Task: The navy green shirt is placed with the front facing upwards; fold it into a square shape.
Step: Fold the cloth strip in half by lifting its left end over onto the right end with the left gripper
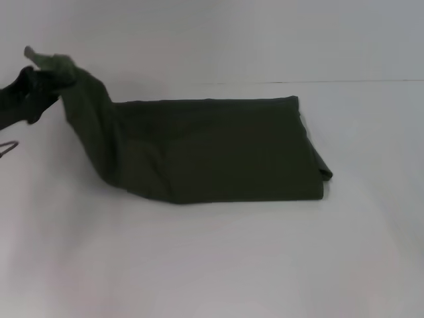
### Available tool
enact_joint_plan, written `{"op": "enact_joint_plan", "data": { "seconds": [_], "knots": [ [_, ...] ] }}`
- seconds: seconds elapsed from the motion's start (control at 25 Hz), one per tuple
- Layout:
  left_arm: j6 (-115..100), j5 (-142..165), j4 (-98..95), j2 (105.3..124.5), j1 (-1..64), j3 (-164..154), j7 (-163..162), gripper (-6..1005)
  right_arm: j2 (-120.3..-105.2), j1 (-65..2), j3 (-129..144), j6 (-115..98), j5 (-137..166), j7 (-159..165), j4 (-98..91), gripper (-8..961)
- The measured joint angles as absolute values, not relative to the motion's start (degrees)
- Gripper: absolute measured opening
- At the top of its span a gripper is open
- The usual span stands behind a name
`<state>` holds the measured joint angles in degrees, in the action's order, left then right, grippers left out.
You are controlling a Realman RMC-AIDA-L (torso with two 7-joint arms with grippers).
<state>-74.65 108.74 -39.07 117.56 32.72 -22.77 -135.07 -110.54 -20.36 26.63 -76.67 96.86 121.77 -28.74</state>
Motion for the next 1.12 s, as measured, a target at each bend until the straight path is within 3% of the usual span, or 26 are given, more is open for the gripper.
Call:
{"op": "enact_joint_plan", "data": {
  "seconds": [0.28, 0.72, 1.12],
  "knots": [
    [-75.56, 108.59, -39.31, 118.67, 37.96, -26.85, -135.16, 6, -110.83, -20.74, 26.64, -76.73, 96.86, 121.67, -28.74, 891],
    [-69.37, 108.38, -40.94, 123.75, 45.56, -39.4, -134.95, 6, -111.33, -21.24, 26.74, -76.74, 97.36, 121.61, -28.74, 889],
    [-52.78, 100.87, -38.43, 124.61, 48.77, -64.22, -134.04, 9, -111.7, -21.97, 27.57, -76.61, 97.39, 121.14, -28.24, 887]
  ]
}}
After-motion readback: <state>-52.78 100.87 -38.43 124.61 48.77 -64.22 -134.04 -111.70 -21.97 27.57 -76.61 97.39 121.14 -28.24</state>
